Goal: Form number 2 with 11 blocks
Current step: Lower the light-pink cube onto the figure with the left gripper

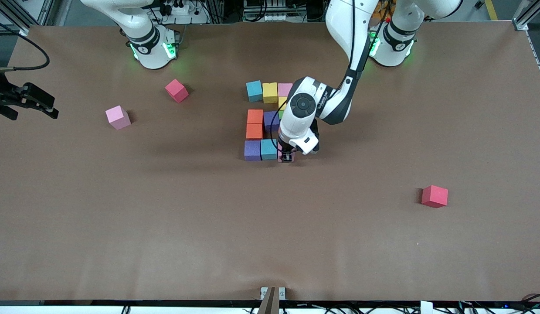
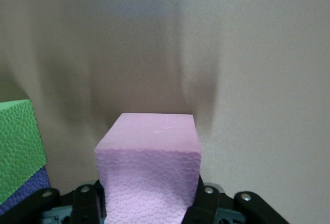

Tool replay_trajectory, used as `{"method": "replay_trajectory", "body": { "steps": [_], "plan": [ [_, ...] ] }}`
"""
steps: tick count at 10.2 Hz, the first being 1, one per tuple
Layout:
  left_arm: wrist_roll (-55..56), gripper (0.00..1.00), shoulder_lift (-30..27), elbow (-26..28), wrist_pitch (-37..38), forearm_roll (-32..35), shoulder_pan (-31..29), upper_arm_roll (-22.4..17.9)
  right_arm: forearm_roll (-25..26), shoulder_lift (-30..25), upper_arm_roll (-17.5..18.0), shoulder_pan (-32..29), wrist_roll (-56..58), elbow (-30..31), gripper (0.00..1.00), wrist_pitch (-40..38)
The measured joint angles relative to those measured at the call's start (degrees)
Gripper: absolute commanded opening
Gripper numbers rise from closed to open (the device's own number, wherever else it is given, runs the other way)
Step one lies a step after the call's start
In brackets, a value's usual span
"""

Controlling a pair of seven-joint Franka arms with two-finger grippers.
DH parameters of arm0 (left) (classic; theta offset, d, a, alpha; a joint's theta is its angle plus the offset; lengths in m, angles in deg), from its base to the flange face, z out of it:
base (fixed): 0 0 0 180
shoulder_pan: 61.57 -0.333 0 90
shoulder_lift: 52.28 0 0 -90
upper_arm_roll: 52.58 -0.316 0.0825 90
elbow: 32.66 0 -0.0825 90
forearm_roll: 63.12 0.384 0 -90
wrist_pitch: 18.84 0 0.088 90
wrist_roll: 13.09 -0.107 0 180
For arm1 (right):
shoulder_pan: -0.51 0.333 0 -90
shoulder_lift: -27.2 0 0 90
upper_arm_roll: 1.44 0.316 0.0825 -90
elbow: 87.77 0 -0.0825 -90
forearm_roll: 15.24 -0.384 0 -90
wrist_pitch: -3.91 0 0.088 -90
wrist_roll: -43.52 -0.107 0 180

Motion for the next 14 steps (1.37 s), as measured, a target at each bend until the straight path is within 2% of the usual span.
{"method": "replay_trajectory", "body": {
  "steps": [10,11,12,13,14],
  "plan": [
    [0.1,0.00,-0.1,0.2,0.0,0.0,0.0,1.0,0.0,0.0,0.0,0.0,0.0,0.0,1.00,0.0],
    [0.2,0.29,-0.1,0.2,0.0,0.0,0.0,1.0,0.0,0.0,0.0,0.0,0.0,0.0,1.00,0.0],
    [0.3,0.82,-0.1,0.2,0.0,0.0,-0.1,1.1,0.0,0.0,0.0,0.0,0.0,0.0,1.00,0.0],
    [0.5,1.00,-0.2,0.2,0.0,-0.1,-0.4,1.2,0.0,0.0,0.0,0.0,0.0,0.0,1.00,0.0],
    [0.6,1.00,-0.1,0.4,0.0,-0.2,-0.7,1.4,0.0,0.0,0.0,0.0,0.0,0.0,1.00,0.0]
  ]
}}
